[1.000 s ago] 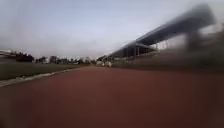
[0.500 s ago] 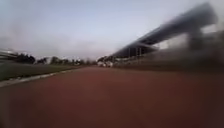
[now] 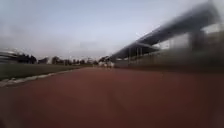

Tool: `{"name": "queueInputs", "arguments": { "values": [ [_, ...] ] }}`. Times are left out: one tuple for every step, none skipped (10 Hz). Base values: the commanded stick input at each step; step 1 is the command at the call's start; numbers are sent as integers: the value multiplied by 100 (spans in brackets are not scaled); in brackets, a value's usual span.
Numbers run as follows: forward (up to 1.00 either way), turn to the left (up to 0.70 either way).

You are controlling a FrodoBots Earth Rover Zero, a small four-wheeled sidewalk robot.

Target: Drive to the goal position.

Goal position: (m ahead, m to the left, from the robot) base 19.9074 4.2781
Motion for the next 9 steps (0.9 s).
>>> {"name": "queueInputs", "arguments": {
  "values": [
    [70,0],
    [70,0],
    [70,0],
    [70,0],
    [70,0],
    [70,0],
    [70,0],
    [70,0],
    [70,0]
  ]
}}
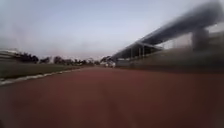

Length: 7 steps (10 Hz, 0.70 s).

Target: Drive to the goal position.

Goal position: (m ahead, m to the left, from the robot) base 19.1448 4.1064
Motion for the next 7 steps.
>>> {"name": "queueInputs", "arguments": {
  "values": [
    [70,0],
    [70,0],
    [70,0],
    [70,0],
    [70,0],
    [70,0],
    [70,0]
  ]
}}
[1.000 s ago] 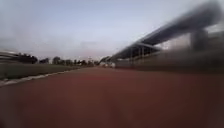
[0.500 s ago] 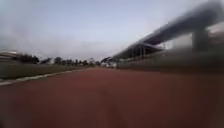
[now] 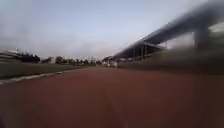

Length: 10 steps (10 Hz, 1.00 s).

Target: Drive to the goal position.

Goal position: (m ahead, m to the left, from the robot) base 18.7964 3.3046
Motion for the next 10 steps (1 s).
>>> {"name": "queueInputs", "arguments": {
  "values": [
    [70,0],
    [70,0],
    [70,0],
    [70,0],
    [70,0],
    [70,0],
    [70,0],
    [70,0],
    [70,0],
    [70,0]
  ]
}}
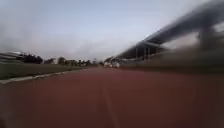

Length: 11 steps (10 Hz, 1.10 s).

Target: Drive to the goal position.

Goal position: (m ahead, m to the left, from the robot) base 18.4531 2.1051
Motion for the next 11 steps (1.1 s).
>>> {"name": "queueInputs", "arguments": {
  "values": [
    [70,0],
    [70,0],
    [70,0],
    [70,0],
    [70,0],
    [70,2],
    [70,2],
    [70,2],
    [70,2],
    [70,2],
    [70,2]
  ]
}}
